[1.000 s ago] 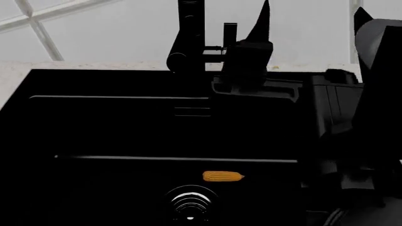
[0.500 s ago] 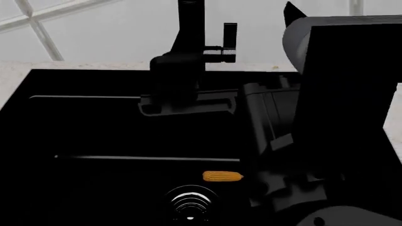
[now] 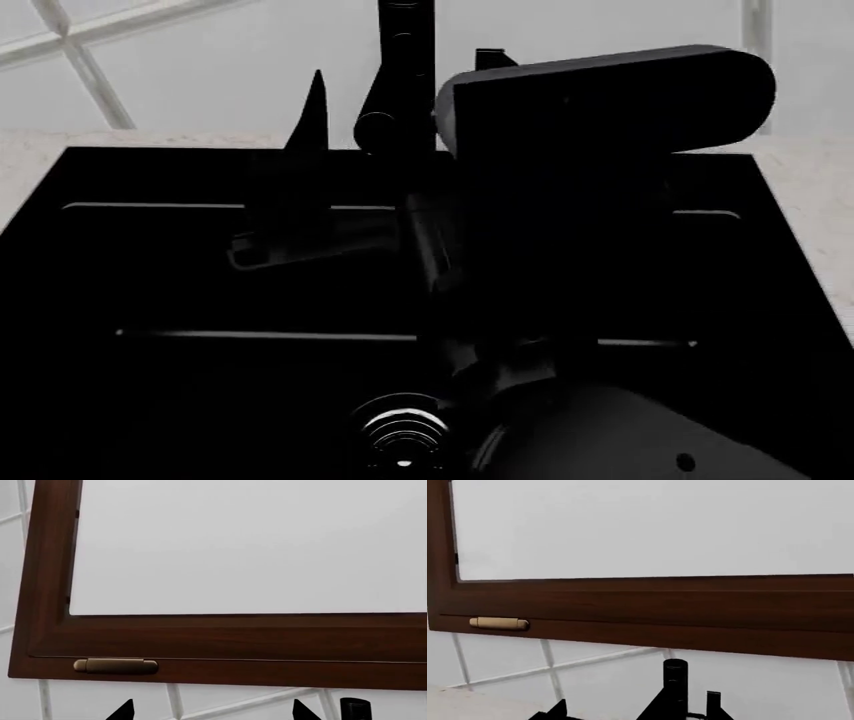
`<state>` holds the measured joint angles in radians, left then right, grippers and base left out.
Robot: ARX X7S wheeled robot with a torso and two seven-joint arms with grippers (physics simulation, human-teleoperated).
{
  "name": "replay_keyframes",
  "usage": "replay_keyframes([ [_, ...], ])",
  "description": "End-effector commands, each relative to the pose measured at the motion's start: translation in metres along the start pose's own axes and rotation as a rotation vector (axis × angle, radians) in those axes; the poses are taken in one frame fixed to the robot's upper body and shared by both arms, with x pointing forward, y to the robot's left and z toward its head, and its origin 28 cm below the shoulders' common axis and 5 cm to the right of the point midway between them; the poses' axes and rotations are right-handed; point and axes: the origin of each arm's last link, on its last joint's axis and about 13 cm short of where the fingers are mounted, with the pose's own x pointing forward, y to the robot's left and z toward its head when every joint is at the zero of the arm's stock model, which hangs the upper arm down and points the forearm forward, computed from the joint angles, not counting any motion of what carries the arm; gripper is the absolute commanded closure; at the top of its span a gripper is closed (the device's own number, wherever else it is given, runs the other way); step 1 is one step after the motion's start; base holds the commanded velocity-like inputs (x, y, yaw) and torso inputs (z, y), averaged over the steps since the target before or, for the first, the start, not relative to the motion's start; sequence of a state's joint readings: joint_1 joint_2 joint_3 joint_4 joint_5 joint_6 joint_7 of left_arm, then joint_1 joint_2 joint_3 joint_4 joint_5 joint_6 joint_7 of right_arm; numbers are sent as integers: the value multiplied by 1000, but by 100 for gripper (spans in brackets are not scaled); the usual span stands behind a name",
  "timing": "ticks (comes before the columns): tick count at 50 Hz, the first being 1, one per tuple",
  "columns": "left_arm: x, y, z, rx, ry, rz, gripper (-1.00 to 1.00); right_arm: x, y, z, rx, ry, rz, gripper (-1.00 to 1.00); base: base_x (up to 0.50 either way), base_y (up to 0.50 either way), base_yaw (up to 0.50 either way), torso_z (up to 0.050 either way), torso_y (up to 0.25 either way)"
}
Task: Turn the sink spout to the right.
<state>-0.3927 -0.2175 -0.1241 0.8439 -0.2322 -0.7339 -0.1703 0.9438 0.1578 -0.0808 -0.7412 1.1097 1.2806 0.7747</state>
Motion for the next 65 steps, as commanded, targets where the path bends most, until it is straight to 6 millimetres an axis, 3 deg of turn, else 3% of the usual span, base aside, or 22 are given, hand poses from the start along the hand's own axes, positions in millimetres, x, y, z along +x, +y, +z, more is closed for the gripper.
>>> replay_keyframes([
  [1,-1,0,0,-5,-8,-4,-100,8,1,-18,-14,34,9,-100,0,0,0,0,0],
  [35,0,0,1,-12,-13,0,-100,25,4,-45,-34,97,-3,-100,0,0,0,0,0],
  [56,0,0,1,-12,-13,-1,-100,25,3,-46,-34,100,-8,-100,0,0,0,0,0],
  [65,-1,0,2,-18,-21,-2,-100,38,-2,-60,-33,130,-39,-100,0,0,0,0,0],
])
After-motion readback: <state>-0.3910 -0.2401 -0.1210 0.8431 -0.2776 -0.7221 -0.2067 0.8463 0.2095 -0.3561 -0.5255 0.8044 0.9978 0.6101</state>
